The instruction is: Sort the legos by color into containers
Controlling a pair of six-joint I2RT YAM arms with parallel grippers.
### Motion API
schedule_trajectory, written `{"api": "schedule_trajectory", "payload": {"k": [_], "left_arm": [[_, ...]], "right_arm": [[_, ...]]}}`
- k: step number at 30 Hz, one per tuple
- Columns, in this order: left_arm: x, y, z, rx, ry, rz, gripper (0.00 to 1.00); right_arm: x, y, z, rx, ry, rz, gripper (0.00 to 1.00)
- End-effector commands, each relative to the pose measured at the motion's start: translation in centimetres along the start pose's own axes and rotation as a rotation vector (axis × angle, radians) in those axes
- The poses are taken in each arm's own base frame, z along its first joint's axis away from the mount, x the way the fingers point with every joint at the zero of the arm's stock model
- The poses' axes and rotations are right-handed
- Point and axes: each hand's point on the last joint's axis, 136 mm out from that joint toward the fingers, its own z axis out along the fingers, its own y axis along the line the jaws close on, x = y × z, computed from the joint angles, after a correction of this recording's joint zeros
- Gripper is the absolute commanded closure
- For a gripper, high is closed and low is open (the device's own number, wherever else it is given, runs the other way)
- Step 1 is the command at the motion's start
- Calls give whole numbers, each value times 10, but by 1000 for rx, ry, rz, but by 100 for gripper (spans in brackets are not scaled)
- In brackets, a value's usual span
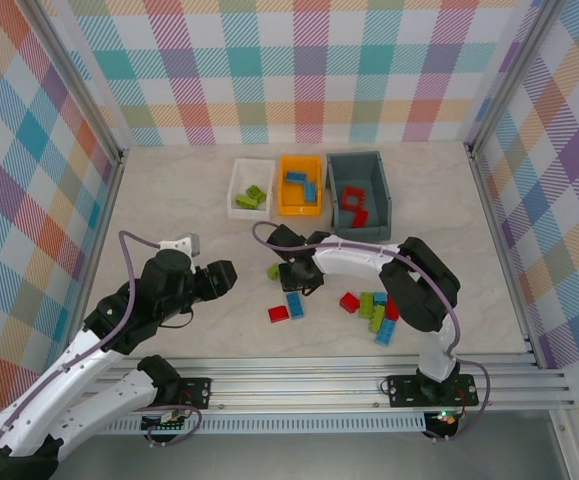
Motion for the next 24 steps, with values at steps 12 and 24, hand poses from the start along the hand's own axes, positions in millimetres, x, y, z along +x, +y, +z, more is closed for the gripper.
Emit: {"api": "schedule_trajectory", "payload": {"k": [12, 24], "left_arm": [[11, -18, 20, 64, 68, 5, 37], [11, -88, 64, 171, 120, 73, 37]], "right_arm": [[-14, -21, -49, 43, -126, 10, 81], [-74, -142, -138, 79, -303, 182, 79]]}}
